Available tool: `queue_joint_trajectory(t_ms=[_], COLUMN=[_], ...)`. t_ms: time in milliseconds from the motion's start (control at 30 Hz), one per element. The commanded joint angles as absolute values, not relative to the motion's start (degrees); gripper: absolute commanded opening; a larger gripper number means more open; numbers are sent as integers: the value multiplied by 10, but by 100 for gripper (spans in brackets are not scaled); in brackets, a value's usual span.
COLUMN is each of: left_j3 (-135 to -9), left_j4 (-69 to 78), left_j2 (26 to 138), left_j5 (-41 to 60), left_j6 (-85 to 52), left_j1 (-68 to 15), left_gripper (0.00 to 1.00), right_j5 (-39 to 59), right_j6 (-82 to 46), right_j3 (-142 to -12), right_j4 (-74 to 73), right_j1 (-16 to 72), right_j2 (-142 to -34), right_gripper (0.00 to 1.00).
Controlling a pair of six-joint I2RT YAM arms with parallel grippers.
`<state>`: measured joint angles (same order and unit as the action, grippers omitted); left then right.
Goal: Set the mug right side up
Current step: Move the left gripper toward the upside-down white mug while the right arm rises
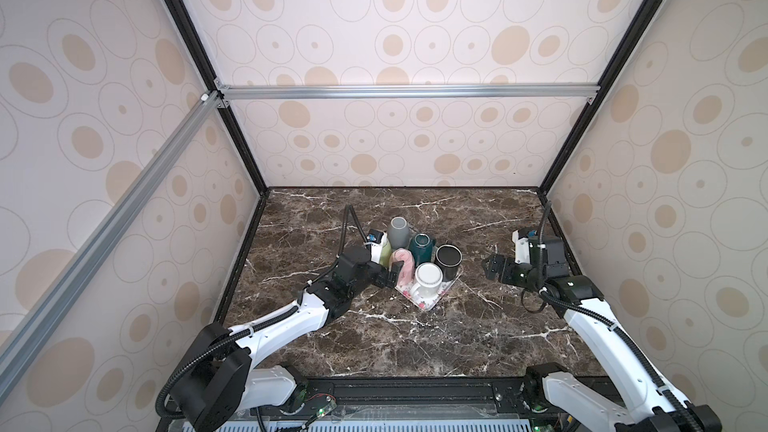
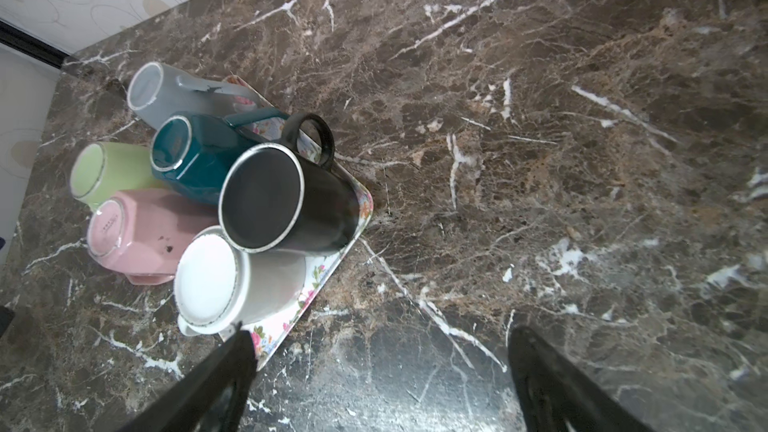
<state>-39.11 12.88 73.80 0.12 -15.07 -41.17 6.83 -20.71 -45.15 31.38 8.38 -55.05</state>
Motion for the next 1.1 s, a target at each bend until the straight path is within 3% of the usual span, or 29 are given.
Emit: queue_joint_trajectory(t_ms=[0, 400, 767, 933, 1067], left_j3=[-428, -449, -493, -506, -506], left_j4=[106, 148, 55, 30, 17], left_j2=[755, 815, 855, 855, 853], left_j5=[-7, 74, 19, 46, 58], left_j6=[-134, -244, -228, -210, -200], left_j1=[-447, -478, -485, -487, -490], left_gripper=[98, 97, 98, 92, 76], right_j5=[48, 42, 35, 32, 28], right_j6=[-213, -218, -211, -209, -208], right_j3=[-446, -453, -454, -457, -456], right_j4=[353, 366, 369, 371, 368], right_j1=[88, 88, 88, 88, 88], right_j2=[-545, -541, -547, -550, -553], right_gripper=[98, 98, 98, 98, 98])
